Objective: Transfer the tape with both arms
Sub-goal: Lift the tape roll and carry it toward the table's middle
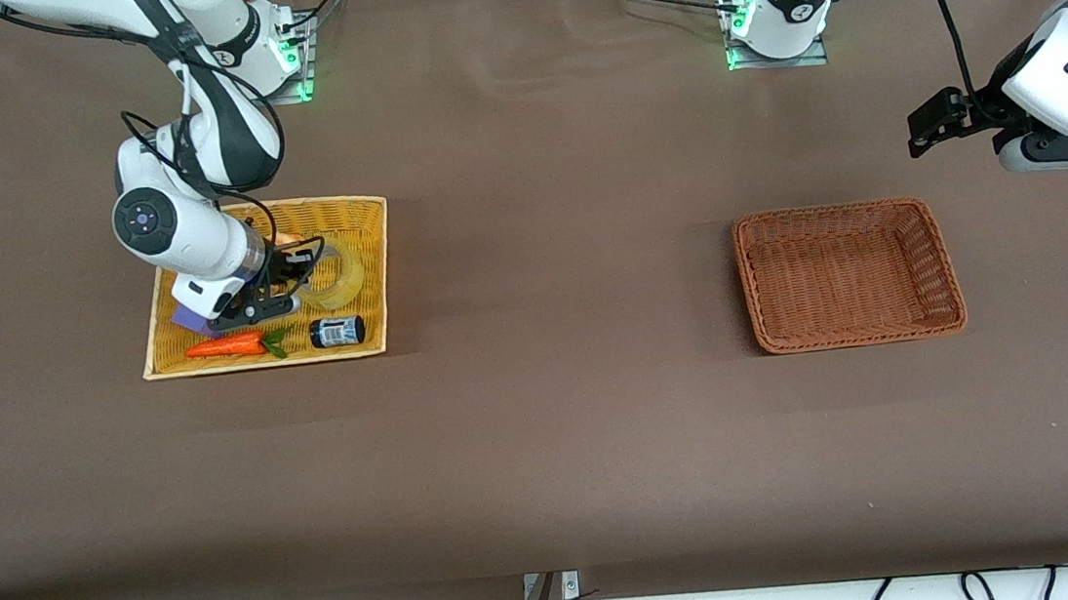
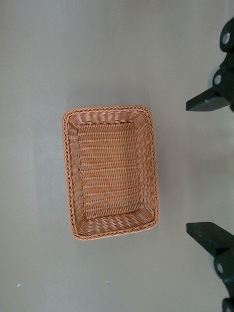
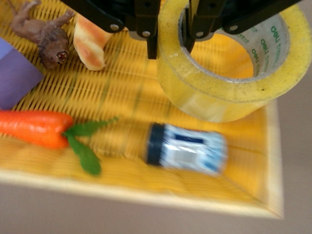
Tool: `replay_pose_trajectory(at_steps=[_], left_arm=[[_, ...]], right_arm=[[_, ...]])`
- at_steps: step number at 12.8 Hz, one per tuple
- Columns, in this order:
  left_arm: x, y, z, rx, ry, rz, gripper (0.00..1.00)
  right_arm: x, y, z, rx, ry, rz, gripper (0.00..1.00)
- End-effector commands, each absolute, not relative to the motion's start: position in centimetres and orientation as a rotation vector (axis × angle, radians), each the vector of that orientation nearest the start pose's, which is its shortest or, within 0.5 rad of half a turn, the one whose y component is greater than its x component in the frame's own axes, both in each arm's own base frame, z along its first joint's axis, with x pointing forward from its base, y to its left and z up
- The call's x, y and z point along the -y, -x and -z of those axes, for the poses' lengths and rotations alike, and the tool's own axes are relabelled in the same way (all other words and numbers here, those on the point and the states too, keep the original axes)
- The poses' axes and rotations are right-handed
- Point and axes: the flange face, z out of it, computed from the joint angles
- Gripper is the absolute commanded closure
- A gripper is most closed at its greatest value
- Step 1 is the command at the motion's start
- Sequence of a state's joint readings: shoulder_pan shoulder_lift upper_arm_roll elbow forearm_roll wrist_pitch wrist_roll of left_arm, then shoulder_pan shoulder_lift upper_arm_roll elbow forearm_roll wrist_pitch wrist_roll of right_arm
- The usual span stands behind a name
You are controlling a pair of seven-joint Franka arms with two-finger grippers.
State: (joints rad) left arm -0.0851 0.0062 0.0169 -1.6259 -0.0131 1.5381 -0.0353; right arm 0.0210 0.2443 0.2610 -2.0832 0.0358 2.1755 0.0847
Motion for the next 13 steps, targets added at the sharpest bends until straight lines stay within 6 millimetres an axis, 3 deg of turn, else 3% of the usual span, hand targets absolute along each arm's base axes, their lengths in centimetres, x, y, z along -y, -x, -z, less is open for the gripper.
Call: replay_pose_trajectory(at_steps=[1,4,7,8,11,13], left_arm=[[4.0,-54.4,-59.8,-0.077,3.162,-0.150,0.00],[4.0,-54.4,-59.8,-0.077,3.162,-0.150,0.00],[4.0,-54.4,-59.8,-0.077,3.162,-0.150,0.00],[4.0,-54.4,-59.8,-0.077,3.162,-0.150,0.00],[4.0,-54.4,-59.8,-0.077,3.162,-0.150,0.00],[4.0,-54.4,-59.8,-0.077,3.162,-0.150,0.00]], right_arm=[[-22.5,-56.6,-33.0,0.222,2.987,-0.340,1.00],[-31.5,-56.0,-33.0,0.166,2.976,-0.357,1.00],[-42.2,-51.5,-30.6,0.005,3.019,-0.404,1.00],[-45.0,-50.3,-29.7,-0.029,3.033,-0.395,1.00],[-50.7,-47.2,-26.3,-0.152,3.076,-0.312,1.00],[-53.3,-45.5,-22.8,-0.206,3.098,-0.233,1.00]])
